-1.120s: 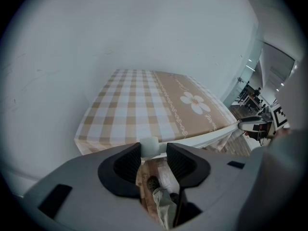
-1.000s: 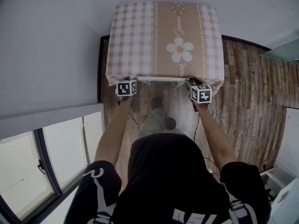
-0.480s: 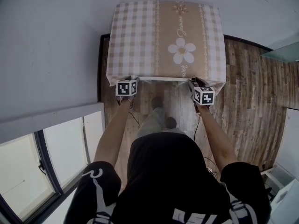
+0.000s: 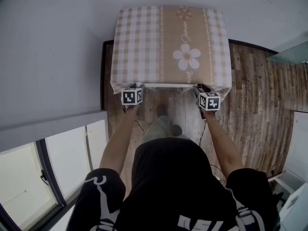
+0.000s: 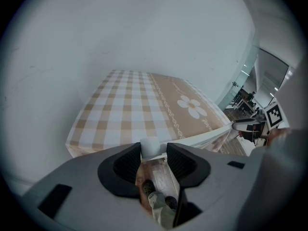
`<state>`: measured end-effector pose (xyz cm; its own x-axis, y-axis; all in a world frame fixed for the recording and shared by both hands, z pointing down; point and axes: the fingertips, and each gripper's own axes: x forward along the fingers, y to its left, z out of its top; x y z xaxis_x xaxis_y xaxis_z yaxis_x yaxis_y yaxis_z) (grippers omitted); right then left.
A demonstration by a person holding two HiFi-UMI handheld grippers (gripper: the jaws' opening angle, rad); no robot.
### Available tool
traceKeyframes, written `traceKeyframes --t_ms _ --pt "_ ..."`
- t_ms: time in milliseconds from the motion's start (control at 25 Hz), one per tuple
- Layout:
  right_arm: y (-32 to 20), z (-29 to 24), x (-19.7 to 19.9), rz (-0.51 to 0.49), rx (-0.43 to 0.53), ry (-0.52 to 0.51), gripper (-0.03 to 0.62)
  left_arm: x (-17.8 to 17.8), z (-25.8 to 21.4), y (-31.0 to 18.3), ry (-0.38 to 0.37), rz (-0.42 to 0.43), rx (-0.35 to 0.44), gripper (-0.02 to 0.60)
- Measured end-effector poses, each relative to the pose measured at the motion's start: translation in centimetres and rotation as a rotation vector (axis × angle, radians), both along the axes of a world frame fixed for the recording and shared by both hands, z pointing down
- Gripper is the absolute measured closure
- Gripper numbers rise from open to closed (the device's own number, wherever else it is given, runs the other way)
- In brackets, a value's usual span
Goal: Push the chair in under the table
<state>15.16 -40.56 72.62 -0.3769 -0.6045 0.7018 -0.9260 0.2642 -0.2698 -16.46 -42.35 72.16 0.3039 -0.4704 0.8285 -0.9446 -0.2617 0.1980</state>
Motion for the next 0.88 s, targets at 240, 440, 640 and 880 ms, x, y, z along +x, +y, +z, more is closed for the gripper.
traceKeyframes --t_ms 240,440,640,880 --pt "0.19 0.1 -0.1 0.017 -0.005 0.007 0.418 -0.15 0.08 0.12 0.025 -0.002 0.026 0.407" --pt "0.37 0.05 -0.17 0.044 -0.006 0.014 0.421 -0.28 0.15 0.15 0.052 0.006 0.036 0.407" --pt "0.28 0.07 -0.23 0.067 -0.009 0.013 0.422 -0.56 0.41 0.13 0.12 -0.014 0.034 0.407" --pt "0.39 -0.08 -0.28 0.106 -0.024 0.037 0.425 -0.67 0.44 0.18 0.13 -0.002 0.032 0.405"
